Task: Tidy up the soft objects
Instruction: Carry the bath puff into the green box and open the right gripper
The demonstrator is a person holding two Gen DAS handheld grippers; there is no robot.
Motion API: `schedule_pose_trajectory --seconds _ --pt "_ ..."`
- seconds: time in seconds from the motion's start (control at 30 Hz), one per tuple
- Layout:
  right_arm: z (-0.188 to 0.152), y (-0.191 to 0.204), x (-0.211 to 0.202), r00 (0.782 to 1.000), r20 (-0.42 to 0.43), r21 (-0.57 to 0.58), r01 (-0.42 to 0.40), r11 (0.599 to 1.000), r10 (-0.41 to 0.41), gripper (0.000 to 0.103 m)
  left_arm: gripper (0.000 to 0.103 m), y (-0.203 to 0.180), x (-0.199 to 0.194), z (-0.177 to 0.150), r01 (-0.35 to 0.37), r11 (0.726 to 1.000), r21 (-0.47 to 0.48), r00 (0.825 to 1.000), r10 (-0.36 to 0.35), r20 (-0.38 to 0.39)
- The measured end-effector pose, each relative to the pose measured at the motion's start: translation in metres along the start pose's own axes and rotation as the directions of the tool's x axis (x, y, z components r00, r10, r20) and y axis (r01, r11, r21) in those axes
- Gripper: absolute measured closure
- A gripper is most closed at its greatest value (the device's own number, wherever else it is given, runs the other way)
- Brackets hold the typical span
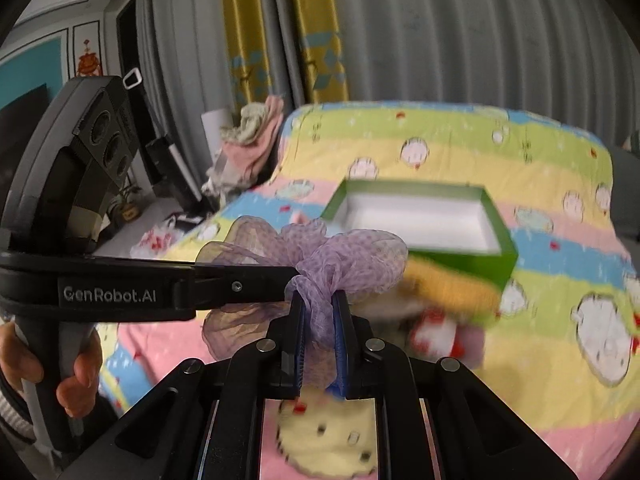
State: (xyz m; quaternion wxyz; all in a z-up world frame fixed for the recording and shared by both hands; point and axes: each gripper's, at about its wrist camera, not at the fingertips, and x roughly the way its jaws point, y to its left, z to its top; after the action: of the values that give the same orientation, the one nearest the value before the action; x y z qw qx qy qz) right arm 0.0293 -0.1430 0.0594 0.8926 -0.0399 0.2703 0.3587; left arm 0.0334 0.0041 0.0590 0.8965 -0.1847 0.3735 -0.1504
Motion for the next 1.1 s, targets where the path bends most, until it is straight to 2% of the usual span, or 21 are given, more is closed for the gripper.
schedule_pose_trajectory --seconds 0.17,0.3,0.43,0.57,0.7,0.73,0.77,0.8,0.87,0.93,1.0,1.1 --pt "0.043 -0.011 0.016 0.998 0.050 -0.015 0.037 0.999 -0.036 0.089 0.095 0.003 0.007 0.046 -0.024 0.999 0.026 0.999 0.023 0.040" --pt "0.071 -0.024 0.041 0.997 0.048 -0.024 0.068 0.997 -0.067 0.089 0.095 0.012 0.028 0.085 -0.050 0.999 0.020 0.998 0.049 0.040" --pt "0.091 -0.043 0.078 0.996 0.007 -0.010 0.092 0.996 -0.092 0.089 0.095 0.026 0.053 0.113 -0.076 0.997 -0.010 0.997 0.076 0.016" --pt "0.098 -0.060 0.114 0.992 -0.050 0.008 0.121 0.993 -0.120 0.089 0.094 0.038 0.082 0.130 -0.124 0.992 -0.024 0.992 0.124 0.000" --pt "0.098 -0.079 0.149 0.978 -0.133 0.054 0.166 0.985 -0.158 0.086 0.088 0.055 0.114 0.139 -0.157 0.986 -0.055 0.987 0.154 -0.055" --pt "0.096 -0.083 0.155 0.974 -0.157 0.057 0.171 0.984 -0.160 0.083 0.080 0.057 0.119 0.141 -0.170 0.984 -0.059 0.984 0.166 -0.066" --pt "0.095 -0.086 0.164 0.964 -0.193 0.055 0.196 0.979 -0.182 0.073 0.064 0.061 0.126 0.141 -0.193 0.979 -0.061 0.979 0.188 -0.081" --pt "0.093 -0.089 0.169 0.955 -0.212 0.051 0.223 0.973 -0.208 0.062 0.057 0.065 0.132 0.141 -0.214 0.975 -0.064 0.973 0.207 -0.099" --pt "0.090 -0.093 0.173 0.943 -0.229 0.044 0.257 0.965 -0.241 0.054 0.024 0.071 0.138 0.140 -0.242 0.968 -0.070 0.966 0.233 -0.114" --pt "0.086 -0.099 0.171 0.940 -0.234 0.056 0.267 0.962 -0.248 0.053 0.016 0.077 0.140 0.140 -0.251 0.964 -0.083 0.962 0.239 -0.130" --pt "0.085 -0.106 0.164 0.945 -0.227 0.090 0.259 0.962 -0.234 0.047 0.015 0.080 0.136 0.139 -0.245 0.965 -0.098 0.965 0.232 -0.126" --pt "0.085 -0.108 0.147 0.950 -0.201 0.104 0.264 0.959 -0.240 0.045 0.011 0.078 0.124 0.137 -0.267 0.959 -0.091 0.960 0.257 -0.114"
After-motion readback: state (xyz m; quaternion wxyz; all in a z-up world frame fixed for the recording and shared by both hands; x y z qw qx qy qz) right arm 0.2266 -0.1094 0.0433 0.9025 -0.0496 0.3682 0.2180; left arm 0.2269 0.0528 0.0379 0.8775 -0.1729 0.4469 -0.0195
